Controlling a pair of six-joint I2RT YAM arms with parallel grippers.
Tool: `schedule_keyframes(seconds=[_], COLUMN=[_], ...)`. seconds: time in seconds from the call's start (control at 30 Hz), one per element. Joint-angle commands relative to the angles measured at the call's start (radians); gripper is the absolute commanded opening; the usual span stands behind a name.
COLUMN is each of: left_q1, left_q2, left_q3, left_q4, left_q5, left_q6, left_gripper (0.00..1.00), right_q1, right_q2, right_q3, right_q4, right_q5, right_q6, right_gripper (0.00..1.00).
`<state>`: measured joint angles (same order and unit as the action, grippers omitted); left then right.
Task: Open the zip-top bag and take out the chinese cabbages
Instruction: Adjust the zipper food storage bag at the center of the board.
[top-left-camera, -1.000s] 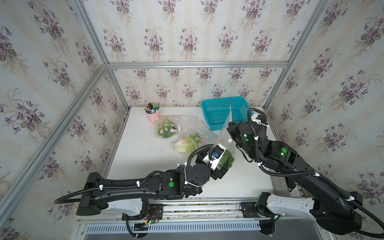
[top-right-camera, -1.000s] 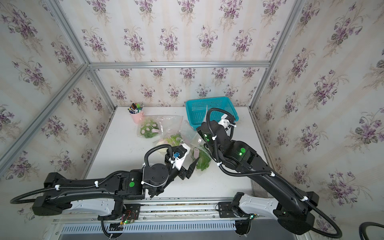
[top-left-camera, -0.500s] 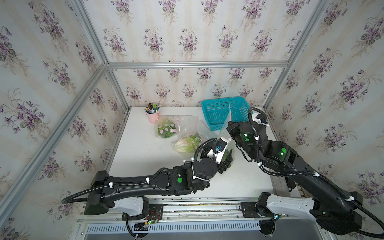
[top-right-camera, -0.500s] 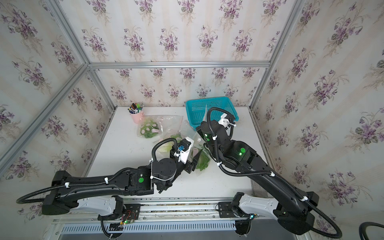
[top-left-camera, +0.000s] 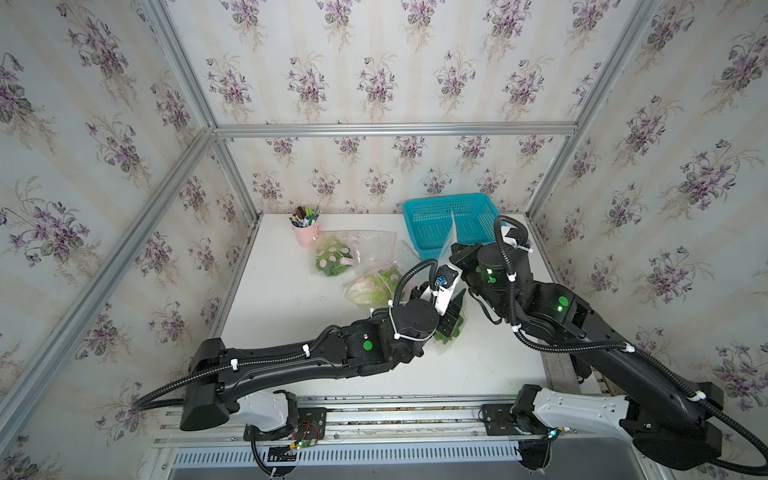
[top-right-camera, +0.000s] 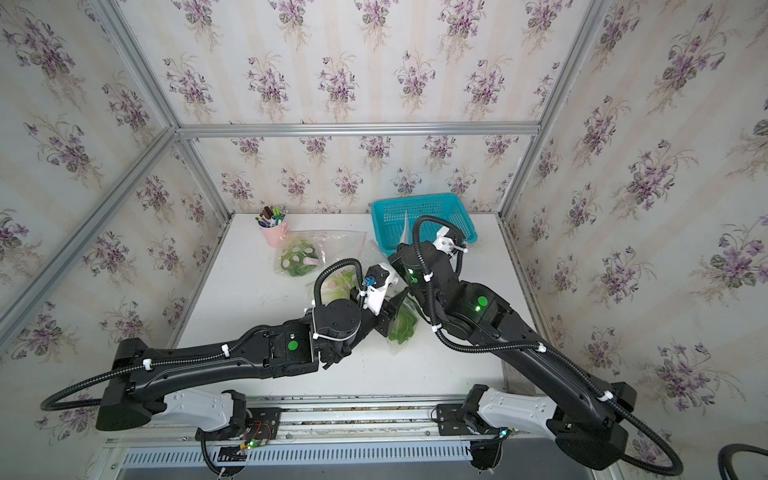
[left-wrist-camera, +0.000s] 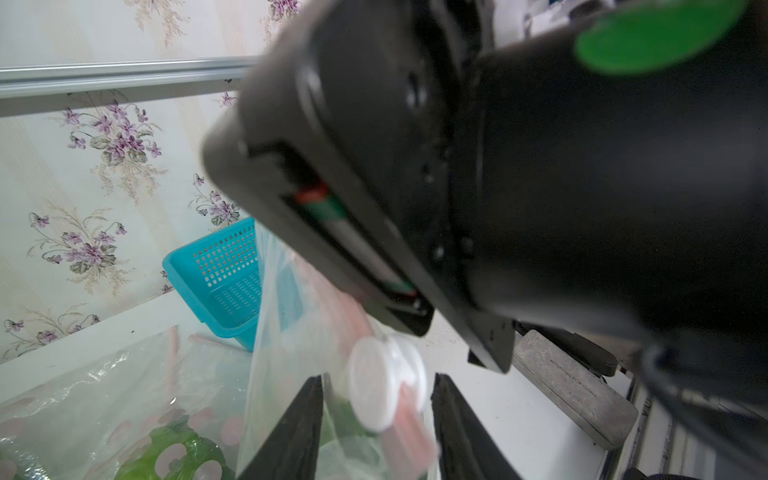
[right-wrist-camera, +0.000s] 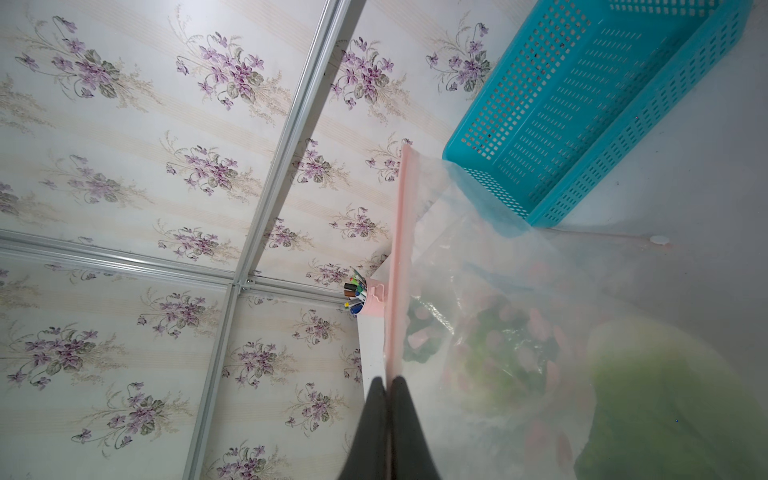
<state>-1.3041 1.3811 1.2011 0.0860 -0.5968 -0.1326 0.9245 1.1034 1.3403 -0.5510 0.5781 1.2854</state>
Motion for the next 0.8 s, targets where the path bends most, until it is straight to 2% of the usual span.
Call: schedule_keyframes(seconds=[0.0,0.2,0.33,0.47,0.5,0.53,0.67,0.7,0.77], left_q1=[0.018,0.064,0.083,0.084,0.085,0.085,0.104,0.115,0.147], left_q2=[-0.018,-0.069,-0.070,-0.061,-0.063,-0.065,-0.086,-0.096,-0.121], left_q3=[-0.022,-0.080,-0.070,-0.059,-0.060,-0.062,-0.084,-0.095,-0.118], left_q4=[0.014,0.050,0.050,0.049,0.049,0.049,0.041,0.032,0.018], left_q5=[0.051,0.156,0.232,0.262,0.274,0.285,0.356,0.378,0.436], left_q6=[-0.041,-0.036,-0.009,0.016,0.025,0.036,0.062,0.062,0.055], left_gripper=[0.41,0.28,0.23,0.09,0.05,0.02,0.00,0.00,0.00], right_q1=[0.000,0.000,-0.001,-0.005,-0.006,-0.007,-0.023,-0.038,-0.092], right_q2=[-0.014,-0.016,-0.002,0.006,0.008,0.008,-0.020,-0.033,-0.066], right_q3=[0.005,-0.003,-0.007,-0.009,-0.005,-0.003,-0.014,-0.018,-0.044], right_q4=[0.048,0.084,0.103,0.131,0.133,0.138,0.136,0.129,0.135], right_q5=[0.016,-0.016,-0.044,-0.089,-0.101,-0.113,-0.144,-0.165,-0.249], right_q6=[-0.004,-0.040,-0.057,-0.089,-0.104,-0.126,-0.207,-0.230,-0.282], right_gripper=[0.00,0.00,0.00,0.00,0.04,0.18,0.60,0.66,0.72])
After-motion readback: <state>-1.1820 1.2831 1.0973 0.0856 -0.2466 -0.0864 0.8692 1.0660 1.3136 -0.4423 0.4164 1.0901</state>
